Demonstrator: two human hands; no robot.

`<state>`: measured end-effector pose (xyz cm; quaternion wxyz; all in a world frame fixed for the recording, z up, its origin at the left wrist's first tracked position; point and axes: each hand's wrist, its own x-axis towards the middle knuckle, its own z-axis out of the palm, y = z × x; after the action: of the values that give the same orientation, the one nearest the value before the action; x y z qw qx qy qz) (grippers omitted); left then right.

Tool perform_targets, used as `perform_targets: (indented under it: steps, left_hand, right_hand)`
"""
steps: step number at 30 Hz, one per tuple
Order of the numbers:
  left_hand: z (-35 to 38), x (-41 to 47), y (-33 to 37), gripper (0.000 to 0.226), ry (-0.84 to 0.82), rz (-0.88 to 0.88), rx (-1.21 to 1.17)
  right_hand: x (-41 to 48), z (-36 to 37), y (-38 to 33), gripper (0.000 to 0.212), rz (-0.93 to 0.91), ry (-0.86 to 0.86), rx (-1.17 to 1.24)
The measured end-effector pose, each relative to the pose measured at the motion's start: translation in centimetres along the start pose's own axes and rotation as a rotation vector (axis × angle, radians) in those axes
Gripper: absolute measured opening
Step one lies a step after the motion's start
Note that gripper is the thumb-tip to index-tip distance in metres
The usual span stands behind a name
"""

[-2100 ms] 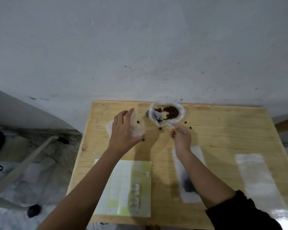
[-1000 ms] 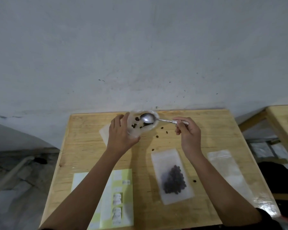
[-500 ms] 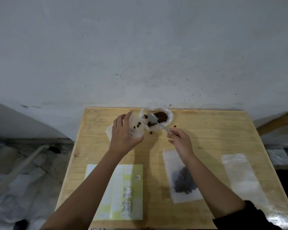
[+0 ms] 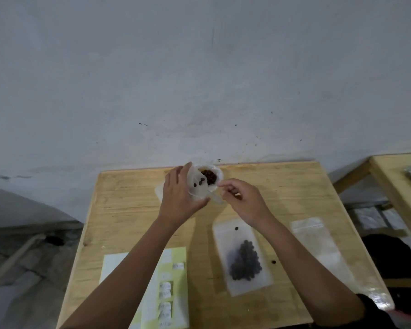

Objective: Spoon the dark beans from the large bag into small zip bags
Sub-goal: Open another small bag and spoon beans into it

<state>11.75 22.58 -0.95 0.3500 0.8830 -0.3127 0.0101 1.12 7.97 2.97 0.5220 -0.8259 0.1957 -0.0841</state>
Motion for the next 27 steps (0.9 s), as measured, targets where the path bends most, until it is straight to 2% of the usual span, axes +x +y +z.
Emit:
perform_targets:
  steps: [5, 8, 11, 13, 15, 17, 20, 24, 27]
  left_hand:
    - [0.7, 0.0, 2.0, 0.094, 0.032, 0.09, -0.035]
    - [0.8, -0.2, 2.7, 0.091, 0.052, 0.13, -0.076]
    - [0.8, -0.6, 3.2, 0.097, 0.052, 0.126, -0.1]
    - [0.4, -0.8, 3.6, 0.107, -0.022, 0.099, -0.146]
    - [-0.5, -1.0, 4.2, 0.109, -0.141, -0.022, -0.322]
    - [-1.3, -1.0, 4.7, 0.088, -0.132, -0.091, -0.497]
    - [-2.2, -0.3, 6.0, 0.039, 0.021, -0.106, -0.687]
    - [-2.7, 0.6, 8.3, 0.026, 0.113, -0.2, -0.916]
    - [-2.6, 0.8, 9.3, 0.021, 0.197, -0.268, -1.034]
  right_hand:
    - [0.0, -0.5, -1.5, 0.021, -0.16, -0.111, -0.197]
    - [0.0, -0.6, -1.6, 0.018, -0.173, -0.116, -0.246]
    - [0.0, -0.8, -1.7, 0.012, -0.189, -0.072, -0.261]
    - [-0.1, -1.2, -1.7, 0.011, -0.195, -0.025, -0.256]
    - [-0.2, -1.9, -1.7, 0.01, -0.218, 0.058, -0.229]
    - [-0.1, -3.1, -1.9, 0.009, -0.26, 0.157, -0.215]
    - [0.0, -4.8, -2.7, 0.009, -0.312, 0.248, -0.149]
    - [-0.6, -5.9, -3.8, 0.012, -0.319, 0.316, 0.057]
    - [-1.2, -6.8, -3.8, 0.023, -0.262, 0.283, 0.218]
